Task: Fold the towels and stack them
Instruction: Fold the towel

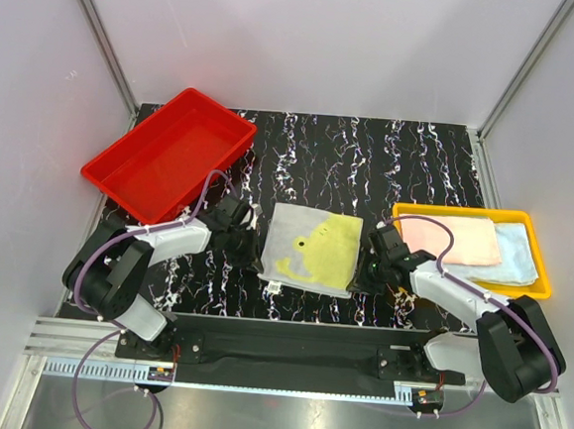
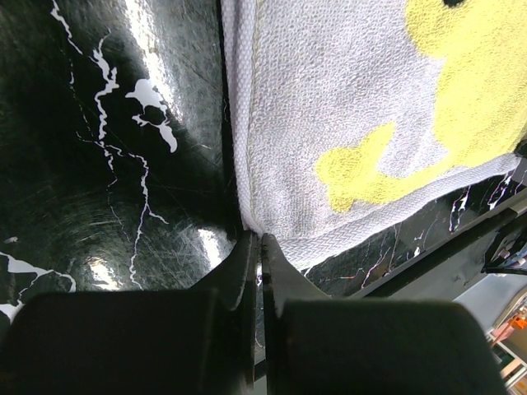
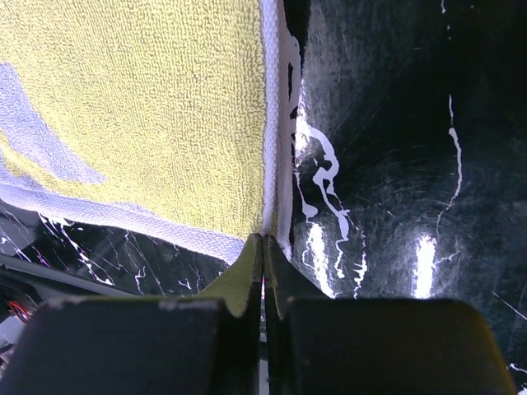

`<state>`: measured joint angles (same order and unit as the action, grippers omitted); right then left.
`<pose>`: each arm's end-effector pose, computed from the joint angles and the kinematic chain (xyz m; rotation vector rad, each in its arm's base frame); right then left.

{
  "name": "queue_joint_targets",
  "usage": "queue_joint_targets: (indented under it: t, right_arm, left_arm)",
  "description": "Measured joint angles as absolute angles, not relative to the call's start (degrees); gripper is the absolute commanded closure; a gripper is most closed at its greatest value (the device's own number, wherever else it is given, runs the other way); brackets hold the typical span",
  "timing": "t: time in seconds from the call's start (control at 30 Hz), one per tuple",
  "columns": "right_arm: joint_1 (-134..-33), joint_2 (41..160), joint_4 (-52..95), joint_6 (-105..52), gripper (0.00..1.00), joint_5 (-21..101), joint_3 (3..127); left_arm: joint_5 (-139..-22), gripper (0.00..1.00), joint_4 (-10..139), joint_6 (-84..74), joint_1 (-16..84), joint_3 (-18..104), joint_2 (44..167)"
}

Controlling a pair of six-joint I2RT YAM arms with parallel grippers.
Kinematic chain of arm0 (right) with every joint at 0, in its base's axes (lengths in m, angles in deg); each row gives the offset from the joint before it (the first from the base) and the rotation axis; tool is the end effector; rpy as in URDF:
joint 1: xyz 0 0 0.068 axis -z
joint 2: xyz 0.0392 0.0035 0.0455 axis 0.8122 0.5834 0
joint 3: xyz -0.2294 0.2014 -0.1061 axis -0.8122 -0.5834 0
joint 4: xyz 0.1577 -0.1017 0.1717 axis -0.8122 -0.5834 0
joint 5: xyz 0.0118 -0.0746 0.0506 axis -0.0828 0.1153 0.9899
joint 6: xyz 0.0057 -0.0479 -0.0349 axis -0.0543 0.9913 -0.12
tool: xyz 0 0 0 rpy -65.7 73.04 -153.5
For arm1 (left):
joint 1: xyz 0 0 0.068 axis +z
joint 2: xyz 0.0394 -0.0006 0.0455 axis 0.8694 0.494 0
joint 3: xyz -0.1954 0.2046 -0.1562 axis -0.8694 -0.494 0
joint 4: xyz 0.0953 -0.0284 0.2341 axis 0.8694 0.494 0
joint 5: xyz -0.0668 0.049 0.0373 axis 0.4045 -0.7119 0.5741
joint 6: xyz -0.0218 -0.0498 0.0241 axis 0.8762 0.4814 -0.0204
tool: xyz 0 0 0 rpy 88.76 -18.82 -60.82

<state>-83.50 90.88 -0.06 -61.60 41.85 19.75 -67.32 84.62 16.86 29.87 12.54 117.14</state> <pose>0.1628 0.0991 0.1985 0.2486 2.7854 0.5794 0.2199 -0.1479 0.1974 0.0588 2.8474 -0.7972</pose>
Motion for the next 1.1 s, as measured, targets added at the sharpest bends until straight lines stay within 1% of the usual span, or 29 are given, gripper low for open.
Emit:
queue_joint_targets:
  t: [0.17,0.27,0.3,0.43,0.63,0.67,0.73,0.77,0.8,1.1]
  right_arm:
    - [-83.57,89.87,-2.20,-61.43,1.00,40.82,20.95]
    - [-83.57,88.71,-3.34,-61.28,1.00,40.49,21.74]
    - [-83.57,88.50,-3.49,-61.28,1.00,40.38,21.93]
    - [-83.57,88.17,-4.14,-61.25,1.00,40.32,22.00]
    - [-83.57,87.12,-5.39,-61.10,1.00,40.14,22.31]
    - [-83.57,86.64,-5.67,-61.10,1.00,39.93,22.42]
    - [-83.57,85.87,-5.74,-61.10,1.00,39.79,22.48]
    - [-83.57,85.74,-5.74,-61.08,1.00,39.73,22.48]
    - [-83.57,85.74,-5.74,-61.10,1.00,39.71,22.48]
    - [-83.59,85.74,-8.17,-60.12,1.00,38.77,23.79]
  left_arm:
    - [-67.53,1.00,86.28,16.86,29.48,13.48,117.14]
    - [-67.60,0.79,87.07,16.88,29.00,14.18,117.14]
    - [-67.67,0.77,87.31,16.75,28.78,14.42,117.14]
    - [-67.77,0.74,87.68,16.86,28.03,15.01,117.14]
    - [-67.91,0.76,88.56,16.88,27.86,15.10,117.11]
    - [-68.01,0.81,88.78,16.88,27.86,15.10,117.11]
    - [-68.26,0.88,89.06,16.95,27.88,15.10,117.11]
    - [-68.30,0.95,89.08,17.01,27.86,15.10,117.11]
    - [-68.32,0.99,89.08,17.08,27.86,15.10,117.11]
    - [-68.32,1.00,89.72,17.36,27.82,15.51,116.39]
